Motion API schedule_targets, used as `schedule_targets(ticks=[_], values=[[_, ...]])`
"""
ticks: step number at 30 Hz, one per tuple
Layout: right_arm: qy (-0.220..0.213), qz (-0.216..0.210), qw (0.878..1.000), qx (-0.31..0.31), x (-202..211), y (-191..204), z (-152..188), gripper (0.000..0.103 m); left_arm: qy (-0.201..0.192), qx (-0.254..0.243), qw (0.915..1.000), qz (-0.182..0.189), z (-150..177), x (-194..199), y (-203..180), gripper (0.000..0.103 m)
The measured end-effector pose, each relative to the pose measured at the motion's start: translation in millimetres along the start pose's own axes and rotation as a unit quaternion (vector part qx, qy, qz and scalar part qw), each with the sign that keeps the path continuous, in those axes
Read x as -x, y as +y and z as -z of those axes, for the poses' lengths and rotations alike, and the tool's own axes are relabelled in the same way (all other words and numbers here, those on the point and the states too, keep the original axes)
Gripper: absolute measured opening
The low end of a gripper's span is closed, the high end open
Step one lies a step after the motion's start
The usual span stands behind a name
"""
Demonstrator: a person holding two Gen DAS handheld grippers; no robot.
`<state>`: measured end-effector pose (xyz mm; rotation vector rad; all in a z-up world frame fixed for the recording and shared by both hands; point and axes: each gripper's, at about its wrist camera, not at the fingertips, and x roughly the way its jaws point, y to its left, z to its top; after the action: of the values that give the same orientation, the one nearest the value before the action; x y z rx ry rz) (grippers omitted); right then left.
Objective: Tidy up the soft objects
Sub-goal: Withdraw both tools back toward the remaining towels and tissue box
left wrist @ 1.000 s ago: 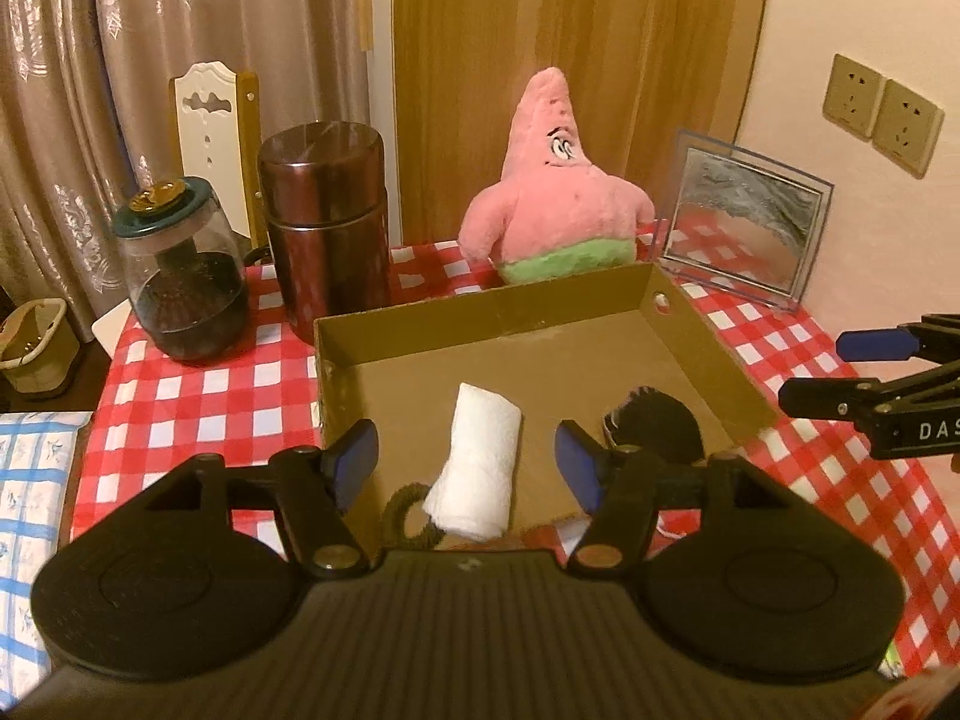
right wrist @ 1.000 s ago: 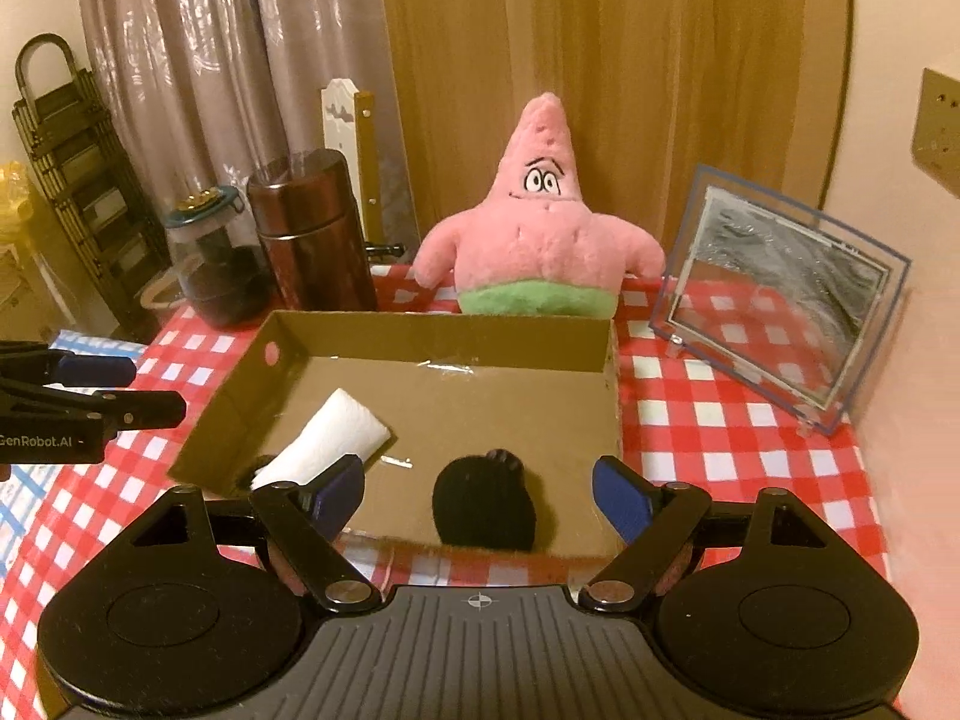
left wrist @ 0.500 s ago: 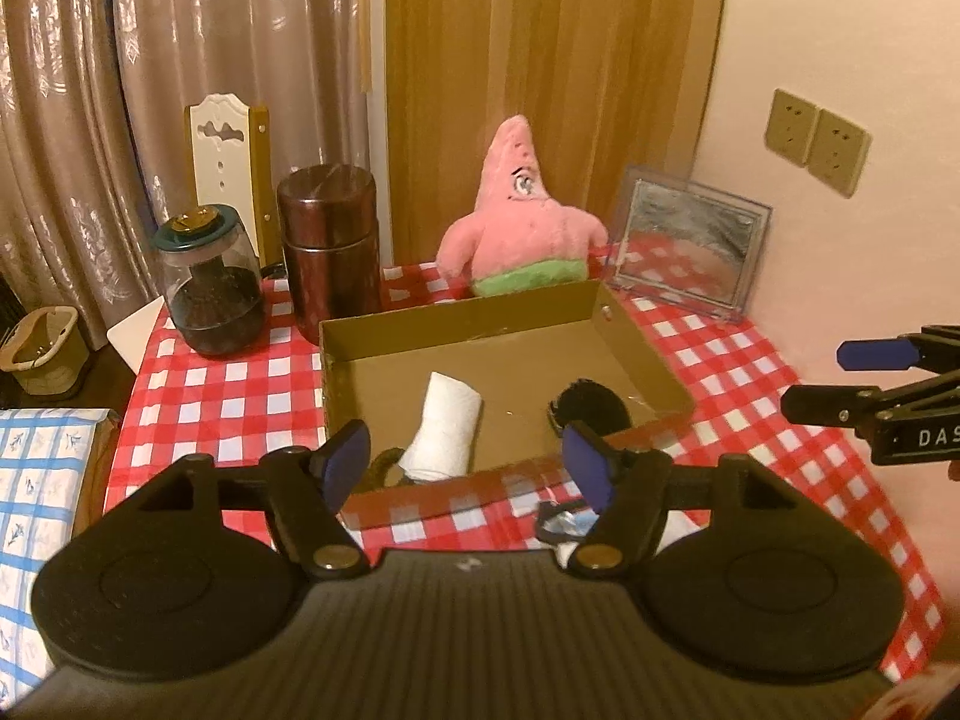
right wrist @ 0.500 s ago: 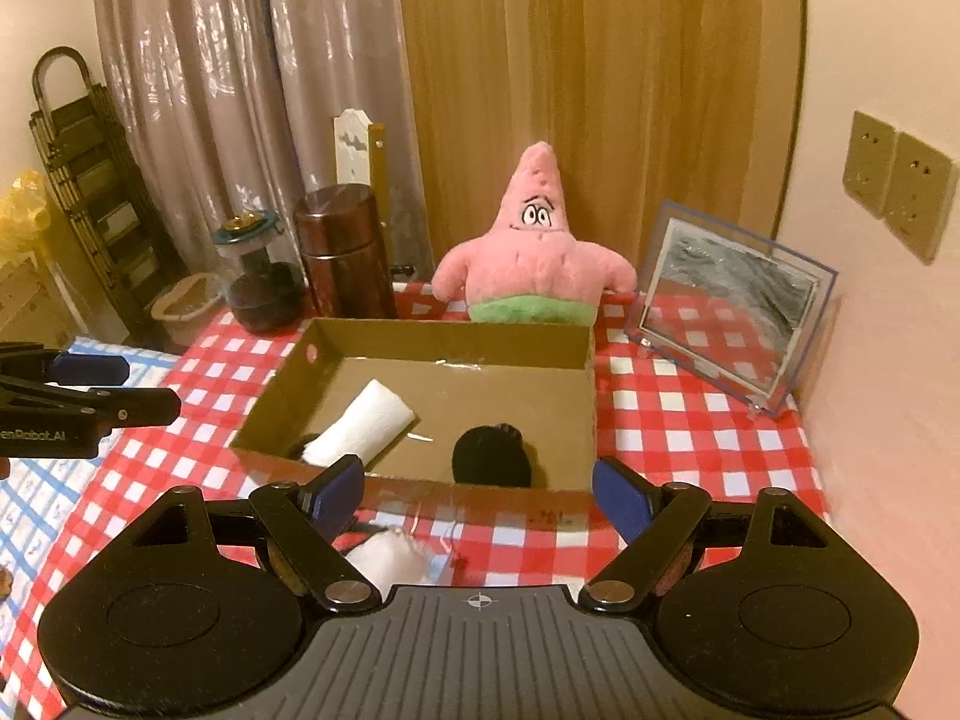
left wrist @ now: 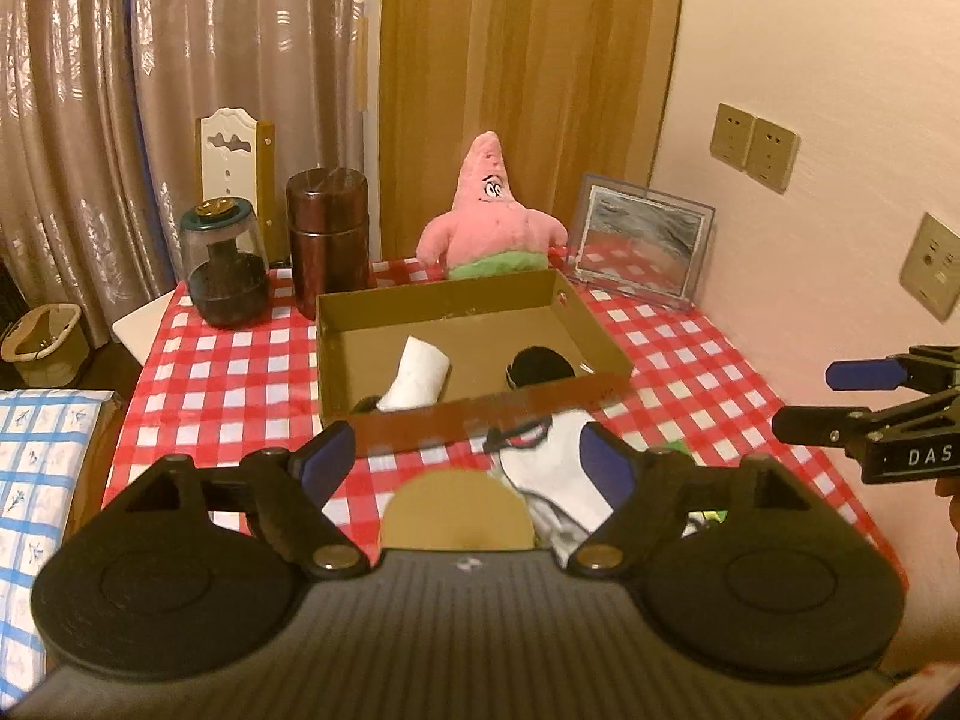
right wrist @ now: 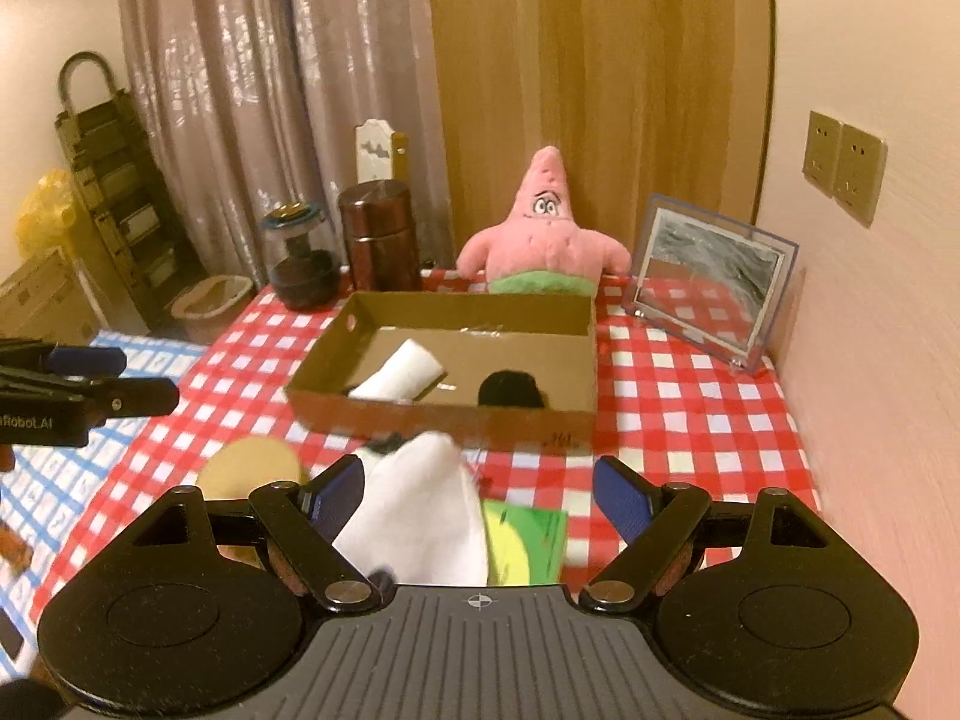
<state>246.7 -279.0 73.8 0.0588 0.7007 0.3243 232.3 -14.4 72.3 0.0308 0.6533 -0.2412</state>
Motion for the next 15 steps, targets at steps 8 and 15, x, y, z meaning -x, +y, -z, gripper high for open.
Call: schedule_targets(ticks=[8, 15], values=[[-0.008, 0.007, 0.999, 0.053, 31, 28, 41, 0.083, -0.001, -0.027, 0.9995, -0.015, 31, 25, -12, 0.087], [-0.001, 0.008, 0.995, 0.097, 38, 46, 76, 0.083, 0.007, -0.03, 0.9995, -0.006, 56, 31, -16, 0.087]])
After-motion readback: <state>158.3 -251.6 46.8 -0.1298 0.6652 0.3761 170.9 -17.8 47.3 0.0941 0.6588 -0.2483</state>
